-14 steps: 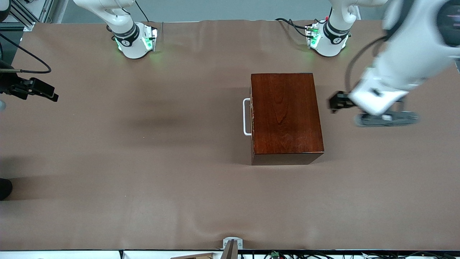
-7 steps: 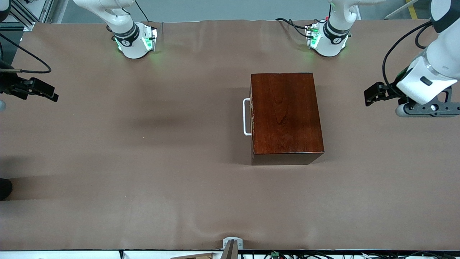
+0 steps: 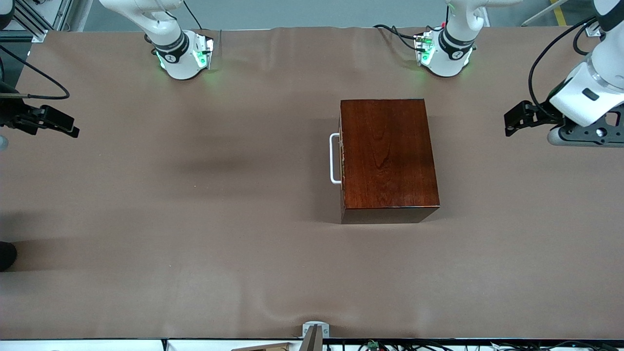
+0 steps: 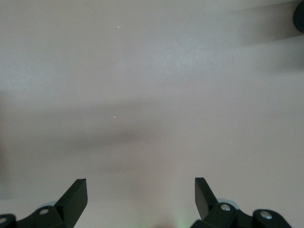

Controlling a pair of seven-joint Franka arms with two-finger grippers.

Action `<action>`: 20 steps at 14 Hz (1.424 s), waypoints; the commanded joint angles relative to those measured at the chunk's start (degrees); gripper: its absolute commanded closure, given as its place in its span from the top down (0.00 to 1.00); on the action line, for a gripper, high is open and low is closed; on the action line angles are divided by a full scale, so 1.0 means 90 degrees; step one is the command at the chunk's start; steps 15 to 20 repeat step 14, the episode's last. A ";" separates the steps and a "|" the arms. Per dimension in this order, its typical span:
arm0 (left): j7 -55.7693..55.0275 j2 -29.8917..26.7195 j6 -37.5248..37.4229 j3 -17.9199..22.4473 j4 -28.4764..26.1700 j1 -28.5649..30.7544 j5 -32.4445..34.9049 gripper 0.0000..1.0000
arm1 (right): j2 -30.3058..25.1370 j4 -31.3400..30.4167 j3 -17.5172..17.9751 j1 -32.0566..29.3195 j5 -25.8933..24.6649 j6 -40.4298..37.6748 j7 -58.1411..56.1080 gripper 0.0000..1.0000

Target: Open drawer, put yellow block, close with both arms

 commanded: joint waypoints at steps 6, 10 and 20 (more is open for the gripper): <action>0.0179 -0.0164 0.0121 -0.0010 -0.0175 0.0155 -0.0154 1.00 | -0.0017 0.0066 0.0008 0.0016 -0.0005 -0.0086 0.0107 1.00; 0.0111 -0.0134 0.0121 -0.0019 -0.0145 0.0155 -0.0154 1.00 | -0.0017 0.0066 0.0008 0.0016 -0.0005 -0.0086 0.0107 1.00; 0.0110 -0.0115 0.0121 -0.0019 -0.0126 0.0155 -0.0154 1.00 | -0.0017 0.0066 0.0008 0.0026 0.0005 -0.0086 0.0107 1.00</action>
